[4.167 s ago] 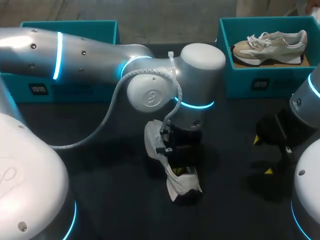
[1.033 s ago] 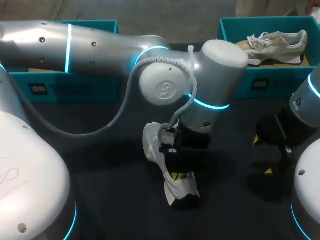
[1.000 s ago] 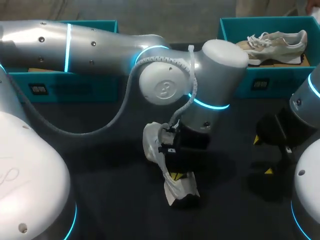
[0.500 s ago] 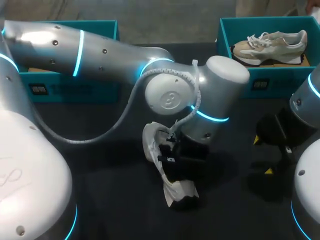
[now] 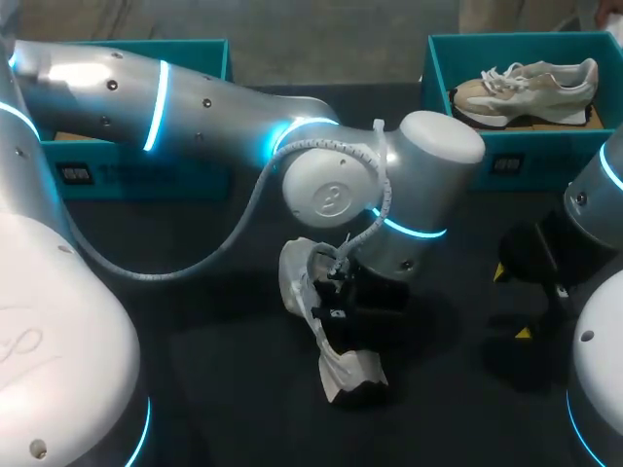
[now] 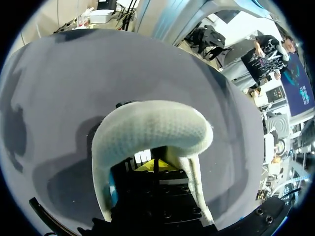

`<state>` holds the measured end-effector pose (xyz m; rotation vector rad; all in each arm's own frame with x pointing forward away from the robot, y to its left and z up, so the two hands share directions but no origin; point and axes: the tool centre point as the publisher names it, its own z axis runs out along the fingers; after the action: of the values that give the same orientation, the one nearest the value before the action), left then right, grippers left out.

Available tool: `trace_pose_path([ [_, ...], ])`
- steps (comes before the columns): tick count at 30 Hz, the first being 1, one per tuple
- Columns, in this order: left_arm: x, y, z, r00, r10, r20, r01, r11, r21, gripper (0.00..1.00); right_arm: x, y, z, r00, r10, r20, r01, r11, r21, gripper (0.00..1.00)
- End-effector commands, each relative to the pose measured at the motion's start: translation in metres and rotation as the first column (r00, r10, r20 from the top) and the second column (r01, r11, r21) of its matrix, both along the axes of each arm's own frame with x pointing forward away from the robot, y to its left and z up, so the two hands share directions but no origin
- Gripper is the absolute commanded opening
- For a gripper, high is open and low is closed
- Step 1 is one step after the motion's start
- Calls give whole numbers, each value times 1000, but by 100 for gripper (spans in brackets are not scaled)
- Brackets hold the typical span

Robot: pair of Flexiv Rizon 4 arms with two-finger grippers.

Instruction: Take the shoe out of the shoebox, open the shoe tongue, remove and reinsert the insole, then place the shoe into the shoebox

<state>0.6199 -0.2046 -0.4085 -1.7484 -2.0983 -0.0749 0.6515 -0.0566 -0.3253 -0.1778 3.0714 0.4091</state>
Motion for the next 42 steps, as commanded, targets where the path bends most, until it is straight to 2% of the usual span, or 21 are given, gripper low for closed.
trace_pose_path([
  [1,3,-1,-29,999,36,24,-34,998,-45,0,-1,0,0,1000,-1,2,1,1000,-3,100],
  [7,13,-4,-37,991,109,74,-102,991,-90,0,-1,0,0,1000,-1,2,1,1000,-3,100],
  [11,20,-9,-33,987,138,76,-128,984,-127,0,-1,0,0,1000,-1,2,1,1000,-3,100],
  [16,21,-11,-9,996,87,7,-84,983,-163,0,-1,0,0,1000,-1,2,1,1000,-3,100],
  [22,23,-9,24,998,69,8,-65,968,-243,0,-1,0,0,1000,-1,2,1,1000,-3,100],
  [26,18,-17,32,999,46,2,-44,969,-244,0,-1,0,0,1000,-1,2,1,1000,-3,100],
  [30,8,-24,29,1000,27,-1,-27,970,-241,0,-1,0,0,1000,-1,2,1,1000,-3,100],
  [36,1,-27,3,1000,20,-10,-22,978,-206,0,-1,0,0,1000,-1,2,1,1000,-3,100],
  [42,16,-19,-16,997,77,27,-71,981,-182,0,-1,0,0,1000,-1,2,1,1000,-3,100],
])
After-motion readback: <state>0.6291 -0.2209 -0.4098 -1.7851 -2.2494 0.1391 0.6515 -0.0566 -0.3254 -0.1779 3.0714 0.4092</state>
